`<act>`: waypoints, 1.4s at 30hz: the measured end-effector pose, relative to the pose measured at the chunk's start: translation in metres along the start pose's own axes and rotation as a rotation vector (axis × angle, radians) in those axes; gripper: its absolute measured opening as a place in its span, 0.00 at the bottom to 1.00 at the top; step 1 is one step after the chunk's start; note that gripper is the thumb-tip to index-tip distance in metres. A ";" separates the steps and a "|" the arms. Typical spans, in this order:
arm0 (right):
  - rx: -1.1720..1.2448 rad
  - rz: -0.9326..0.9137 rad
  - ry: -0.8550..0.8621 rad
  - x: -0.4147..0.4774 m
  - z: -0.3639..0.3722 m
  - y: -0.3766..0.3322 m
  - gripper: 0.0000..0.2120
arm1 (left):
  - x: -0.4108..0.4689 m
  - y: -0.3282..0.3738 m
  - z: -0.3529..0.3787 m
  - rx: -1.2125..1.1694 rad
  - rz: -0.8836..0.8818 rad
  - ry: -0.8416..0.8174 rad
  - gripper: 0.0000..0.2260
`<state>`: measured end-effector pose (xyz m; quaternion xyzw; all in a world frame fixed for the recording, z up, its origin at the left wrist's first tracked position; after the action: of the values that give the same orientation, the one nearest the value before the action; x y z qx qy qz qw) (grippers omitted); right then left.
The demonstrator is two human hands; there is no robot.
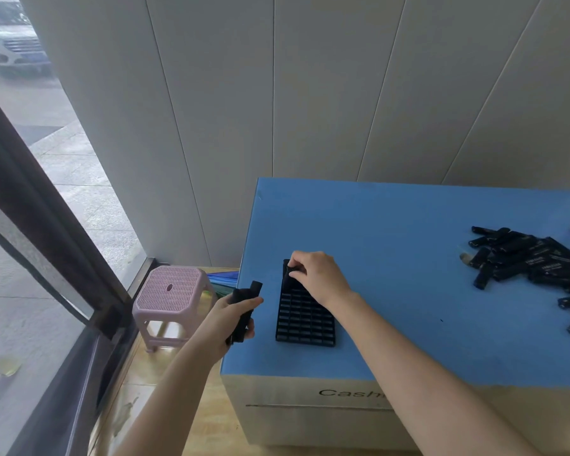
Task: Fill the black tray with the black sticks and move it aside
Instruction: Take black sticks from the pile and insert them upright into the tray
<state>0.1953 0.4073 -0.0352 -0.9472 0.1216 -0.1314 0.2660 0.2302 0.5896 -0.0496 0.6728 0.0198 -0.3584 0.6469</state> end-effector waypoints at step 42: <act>0.322 0.136 -0.205 -0.034 -0.009 0.005 0.06 | 0.026 0.017 0.025 0.267 0.230 -0.168 0.09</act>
<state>0.1598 0.4090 -0.0363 -0.8903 0.1353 -0.0339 0.4334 0.2465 0.5534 -0.0458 0.7182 -0.1590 -0.3363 0.5881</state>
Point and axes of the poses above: each hand's wrist, its own x-axis towards the middle knuckle, its own z-axis out of the palm, y = z × x, the point moved 1 cm from there along x, towards the middle knuckle, and after that the axes turned 3 degrees about y, right-handed, at the moved point
